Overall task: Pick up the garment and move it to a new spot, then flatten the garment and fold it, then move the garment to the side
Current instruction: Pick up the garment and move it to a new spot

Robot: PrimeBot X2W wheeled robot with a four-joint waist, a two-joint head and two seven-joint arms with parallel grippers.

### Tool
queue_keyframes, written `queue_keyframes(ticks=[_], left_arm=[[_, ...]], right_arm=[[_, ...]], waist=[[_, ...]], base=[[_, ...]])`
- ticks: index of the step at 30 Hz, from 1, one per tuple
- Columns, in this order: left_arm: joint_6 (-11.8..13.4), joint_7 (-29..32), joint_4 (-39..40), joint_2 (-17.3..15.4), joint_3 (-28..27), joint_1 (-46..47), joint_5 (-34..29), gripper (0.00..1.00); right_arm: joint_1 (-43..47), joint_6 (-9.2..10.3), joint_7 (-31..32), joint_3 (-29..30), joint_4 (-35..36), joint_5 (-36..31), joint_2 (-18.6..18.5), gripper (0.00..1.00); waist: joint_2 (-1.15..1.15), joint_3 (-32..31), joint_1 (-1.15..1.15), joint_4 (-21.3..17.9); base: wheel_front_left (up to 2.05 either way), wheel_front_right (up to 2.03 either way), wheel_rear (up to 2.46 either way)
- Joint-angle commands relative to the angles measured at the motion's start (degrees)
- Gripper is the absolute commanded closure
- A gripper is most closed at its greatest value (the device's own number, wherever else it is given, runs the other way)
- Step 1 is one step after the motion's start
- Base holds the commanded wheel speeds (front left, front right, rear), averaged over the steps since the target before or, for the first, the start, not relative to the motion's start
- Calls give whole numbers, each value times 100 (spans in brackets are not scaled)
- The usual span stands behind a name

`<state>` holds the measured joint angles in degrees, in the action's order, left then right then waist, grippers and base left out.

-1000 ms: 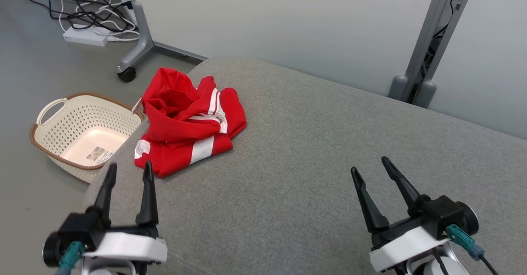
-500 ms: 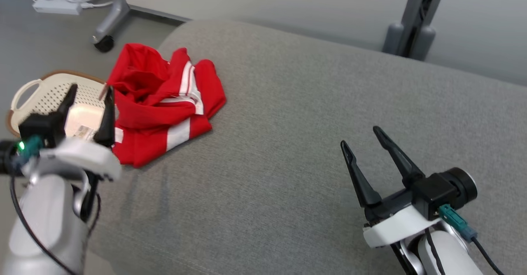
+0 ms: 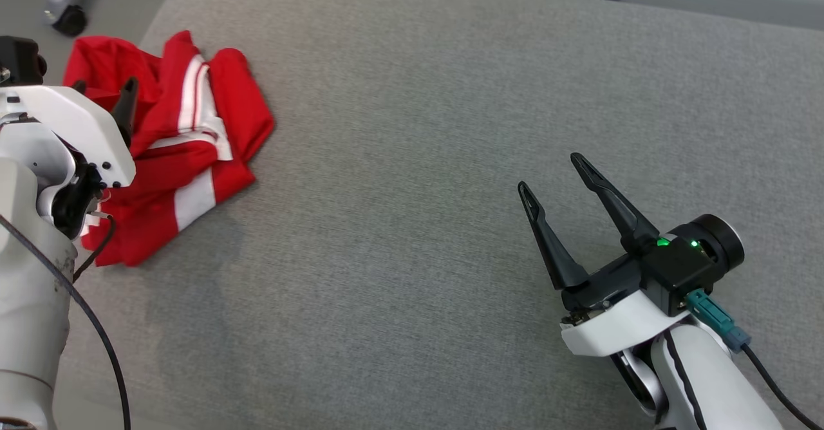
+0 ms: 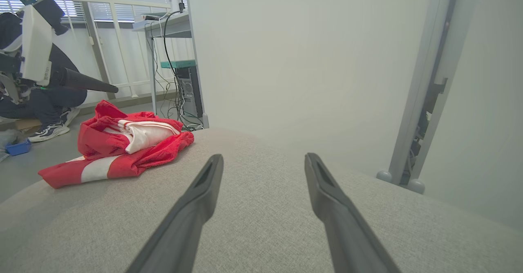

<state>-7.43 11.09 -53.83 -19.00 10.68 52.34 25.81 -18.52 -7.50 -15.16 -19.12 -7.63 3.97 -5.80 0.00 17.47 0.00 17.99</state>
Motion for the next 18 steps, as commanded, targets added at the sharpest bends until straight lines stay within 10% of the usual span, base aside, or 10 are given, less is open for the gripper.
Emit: queue_keyframes(ticks=[1, 18], left_arm=[[-3, 178, -80, -50, 72, 117, 134, 0], [-5, 1682, -640, -460, 737, 608, 1440, 0]], right_arm=[[-57, 2, -11, -9, 20, 43, -51, 0], [-261, 2, -11, -349, -135, 204, -88, 0]], waist=[[0, 144, 0, -154], [0, 430, 0, -499]], base=[[0, 0, 0], [0, 0, 0]])
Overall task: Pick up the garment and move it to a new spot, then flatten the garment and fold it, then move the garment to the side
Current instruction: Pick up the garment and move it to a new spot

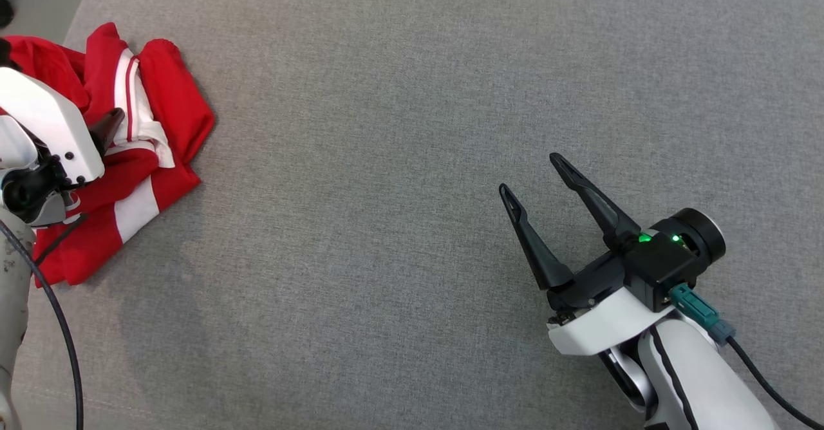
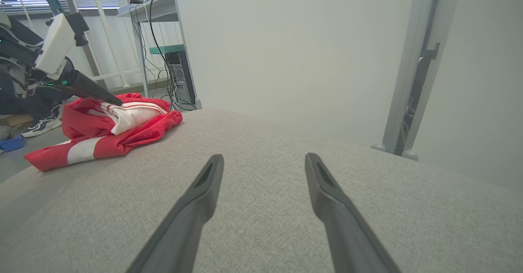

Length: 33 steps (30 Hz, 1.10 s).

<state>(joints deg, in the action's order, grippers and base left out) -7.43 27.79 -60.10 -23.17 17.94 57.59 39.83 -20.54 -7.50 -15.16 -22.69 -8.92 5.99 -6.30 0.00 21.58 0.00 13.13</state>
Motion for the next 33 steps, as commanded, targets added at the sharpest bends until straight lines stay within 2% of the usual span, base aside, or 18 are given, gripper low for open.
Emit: queue_keyframes(ticks=[1, 10, 11, 12, 16, 24, 33], left_arm=[[-5, 59, -35, -46, 50, 90, 69, 0], [-5, 183, -333, -10, 262, 198, 177, 0], [-5, 192, -354, 16, 273, 195, 208, 53], [-5, 210, -357, 39, 294, 193, 241, 100], [-5, 291, -309, 39, 390, 111, 391, 100], [-5, 17, -491, -17, 494, 136, 359, 100], [-5, -912, -367, 8, 583, -22, 369, 100]], right_arm=[[-67, 2, -11, 7, -3, 0, -35, 0], [-144, 2, -11, 44, 8, -16, -33, 0], [-144, 2, -11, 52, 6, -25, -33, 0], [-140, 2, -11, 62, 2, -33, -33, 0], [-125, 2, -11, 89, -32, -39, -10, 0], [-33, 2, -10, 85, -101, -30, 45, 0], [195, 2, -10, 184, -169, 8, 119, 0]], waist=[[0, 40, 0, -23], [0, 141, 0, -81], [0, 140, 0, -83], [0, 134, 0, -86], [0, 73, 0, -93], [0, -161, 0, -82], [0, -657, 0, -26]], base=[[0, 0, 0], [0, 0, 0], [0, 0, 0], [0, 0, 0], [0, 0, 0], [0, 0, 0], [0, 0, 0]])
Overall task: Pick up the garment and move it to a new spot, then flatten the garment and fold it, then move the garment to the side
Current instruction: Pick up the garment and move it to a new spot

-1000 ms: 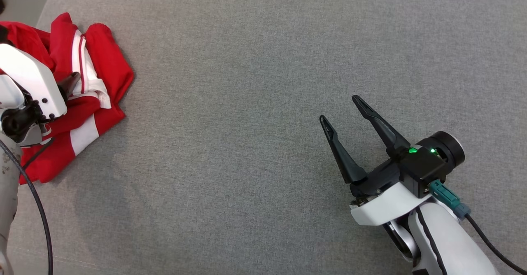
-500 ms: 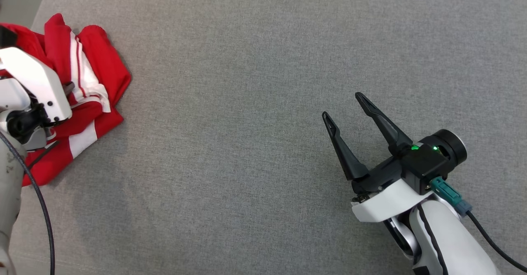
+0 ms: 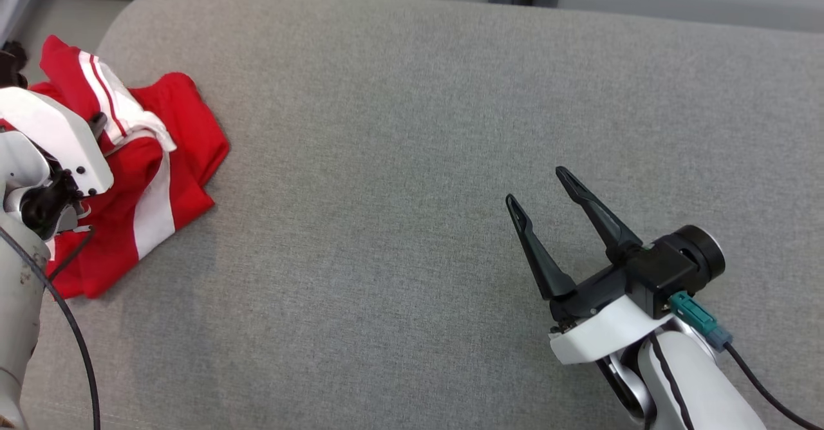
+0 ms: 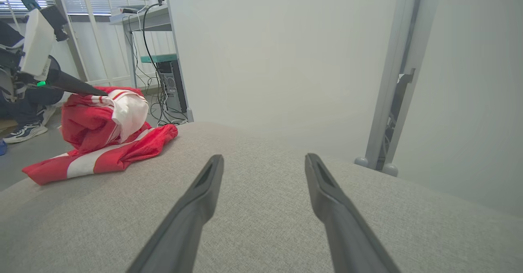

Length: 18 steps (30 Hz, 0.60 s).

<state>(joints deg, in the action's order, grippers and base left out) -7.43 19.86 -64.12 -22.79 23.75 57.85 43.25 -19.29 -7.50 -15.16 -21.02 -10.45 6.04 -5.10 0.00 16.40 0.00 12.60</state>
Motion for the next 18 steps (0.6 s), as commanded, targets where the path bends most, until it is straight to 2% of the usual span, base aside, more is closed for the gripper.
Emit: queue_keyframes(ticks=[1, 5, 10, 18], left_arm=[[-5, -270, 55, -36, 14, -81, 9, 100], [28, -975, 47, -38, 33, -213, -94, 100], [16, -1798, 137, 109, -28, -386, -37, 100], [-7, -2806, 870, 404, 17, -745, 260, 100]], right_arm=[[104, 2, -10, 25, -22, 8, 8, 0], [276, 2, -10, 102, -58, 44, 49, 0], [555, 2, -10, 206, -104, 80, 117, 0], [1007, 2, -10, 477, -114, 69, 188, 0]], waist=[[0, -215, 0, 34], [0, -564, 0, 55], [0, -1041, 0, 58], [0, -1704, 0, -70]], base=[[0, 0, 0], [0, 0, 0], [0, 0, 0], [0, 0, 0]])
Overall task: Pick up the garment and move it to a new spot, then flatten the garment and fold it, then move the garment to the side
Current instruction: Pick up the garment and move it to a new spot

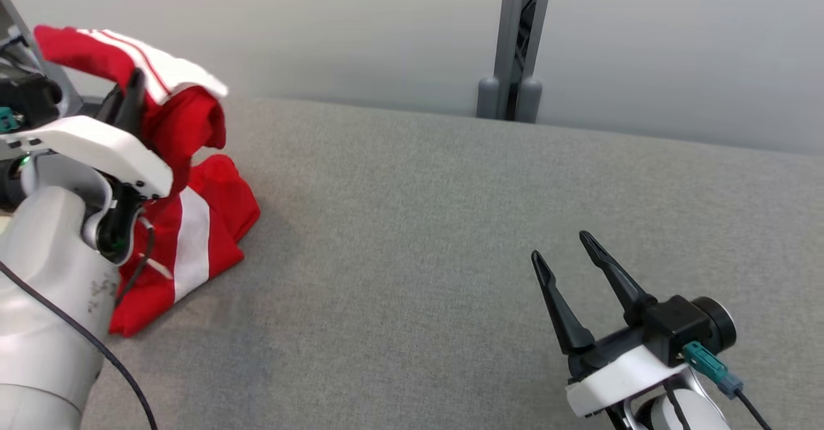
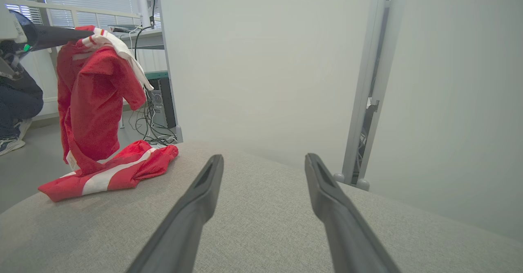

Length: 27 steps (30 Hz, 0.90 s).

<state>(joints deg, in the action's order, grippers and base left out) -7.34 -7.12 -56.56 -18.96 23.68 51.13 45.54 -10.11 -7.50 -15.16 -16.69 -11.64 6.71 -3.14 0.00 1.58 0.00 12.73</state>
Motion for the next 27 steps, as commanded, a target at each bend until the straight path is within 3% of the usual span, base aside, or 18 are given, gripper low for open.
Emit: queue_keyframes(ticks=[1, 14, 20, 27], left_arm=[[-17, -230, 248, 47, 38, -137, 83, 100], [64, -785, 1743, 397, 81, -695, -25, 100], [279, -806, 2489, 809, 339, -942, -501, 100], [361, -809, 2431, 1240, 802, -969, -931, 100]], right_arm=[[120, 2, -10, 96, 14, -13, -2, 0], [262, 2, -10, 829, 170, -309, 6, 0], [212, 2, -10, 1164, 228, -404, 11, 0], [104, 2, -10, 1334, 200, -427, 9, 0]], waist=[[0, -268, 0, -113], [0, -427, 0, -780], [0, -281, 0, -1437], [0, -23, 0, -2198]], base=[[0, 0, 0], [0, 0, 0], [0, 0, 0], [0, 0, 0]])
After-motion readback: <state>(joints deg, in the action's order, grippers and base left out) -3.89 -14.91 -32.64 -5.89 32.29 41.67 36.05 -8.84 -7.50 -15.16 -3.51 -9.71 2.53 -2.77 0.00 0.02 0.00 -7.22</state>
